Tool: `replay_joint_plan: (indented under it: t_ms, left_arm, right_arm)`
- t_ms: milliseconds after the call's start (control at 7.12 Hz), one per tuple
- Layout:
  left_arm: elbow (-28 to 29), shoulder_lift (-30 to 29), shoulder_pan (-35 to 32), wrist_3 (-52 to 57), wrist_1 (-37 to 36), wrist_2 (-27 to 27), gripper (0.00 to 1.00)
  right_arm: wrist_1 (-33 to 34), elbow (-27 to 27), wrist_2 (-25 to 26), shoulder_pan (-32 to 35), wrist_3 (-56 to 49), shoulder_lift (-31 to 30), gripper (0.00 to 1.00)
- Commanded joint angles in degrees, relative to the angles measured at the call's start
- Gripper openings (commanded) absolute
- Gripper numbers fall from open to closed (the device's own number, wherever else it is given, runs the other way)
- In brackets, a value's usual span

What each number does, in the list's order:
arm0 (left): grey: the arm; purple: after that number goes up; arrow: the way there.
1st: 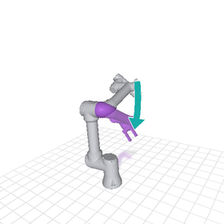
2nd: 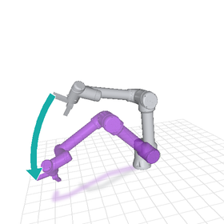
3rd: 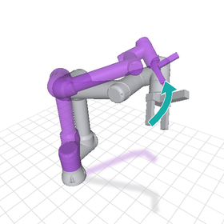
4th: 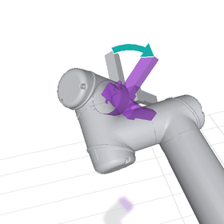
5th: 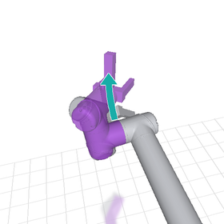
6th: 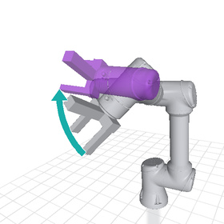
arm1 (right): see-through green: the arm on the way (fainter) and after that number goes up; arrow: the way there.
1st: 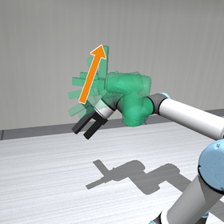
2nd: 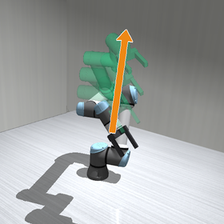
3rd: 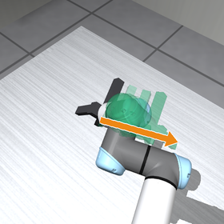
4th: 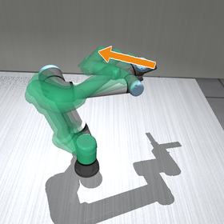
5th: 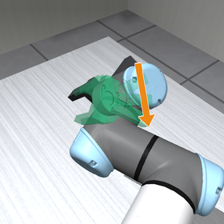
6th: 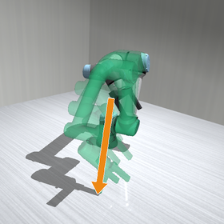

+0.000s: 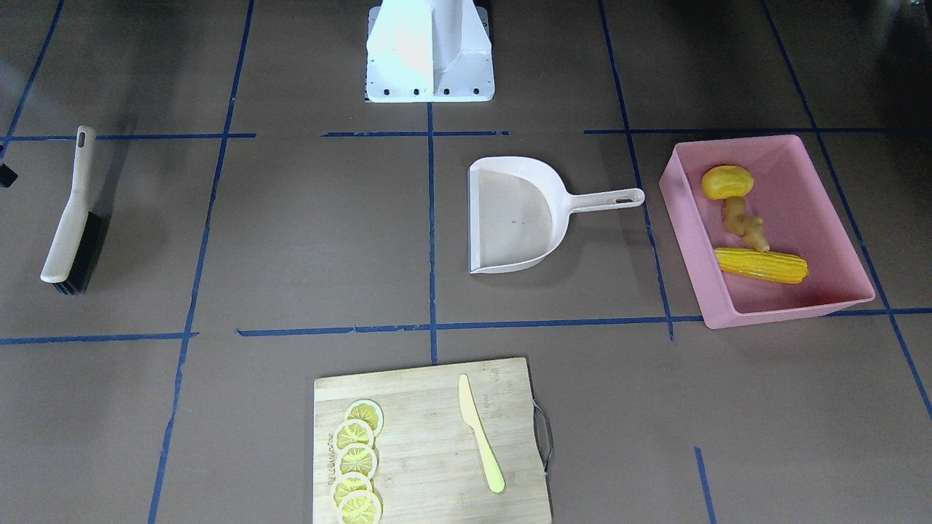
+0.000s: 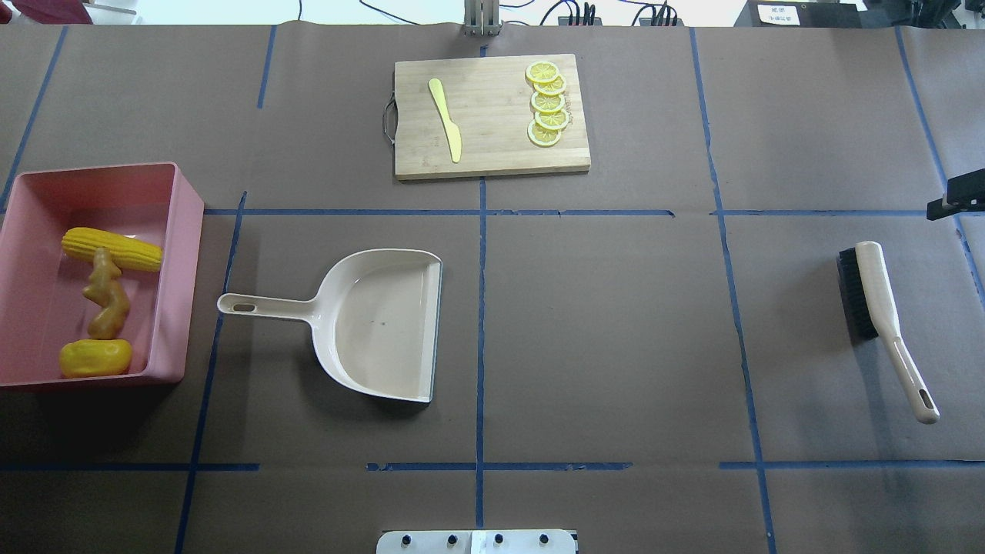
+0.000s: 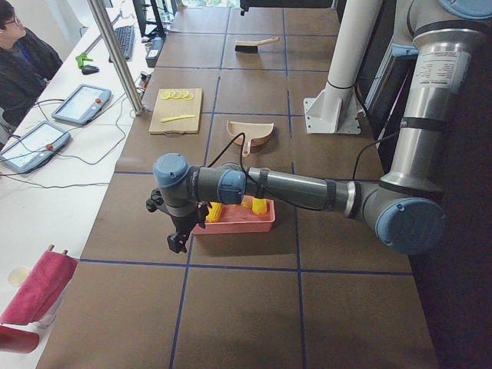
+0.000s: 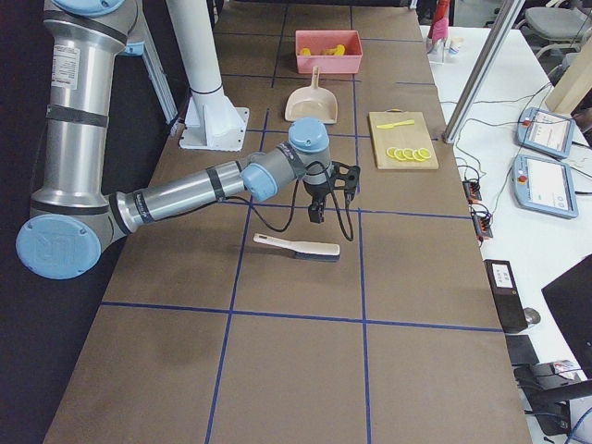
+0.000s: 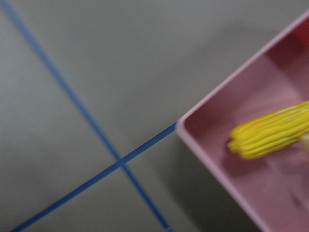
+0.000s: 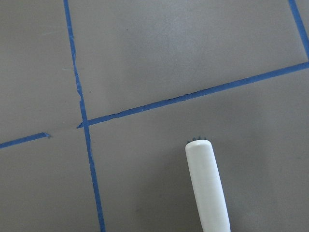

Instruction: Sweep and dump trash into bin

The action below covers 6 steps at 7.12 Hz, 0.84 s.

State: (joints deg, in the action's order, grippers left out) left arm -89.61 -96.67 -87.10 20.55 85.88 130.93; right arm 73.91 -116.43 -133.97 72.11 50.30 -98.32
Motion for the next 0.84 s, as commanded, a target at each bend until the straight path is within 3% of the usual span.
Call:
replay_joint_plan:
  t_ms: [0, 281, 421, 702]
  left_arm:
    - [-0.5, 3.8, -1.1, -6.7, -0.5, 0.3, 1.00]
    - [-5.7, 7.3, -1.1, -11.8, -3.0, 2.0, 1.00]
    - [-7.8, 8.8, -1.1, -15.8, -4.2, 6.1, 1.00]
    - [-7.6, 9.1, -1.1, -16.4, -4.1, 7.0, 1.00]
  right_arm:
    - [0.3, 3.4, -0.7, 2.1, -8.1, -0.3, 1.00]
    - [0.4, 10.1, -4.7, 8.5, -20.3, -0.2, 1.00]
    - [0.4, 13.5, -5.8, 10.8, -25.7, -0.6, 1.00]
    - [0.3, 22.2, -5.8, 14.9, -35.8, -0.6, 1.00]
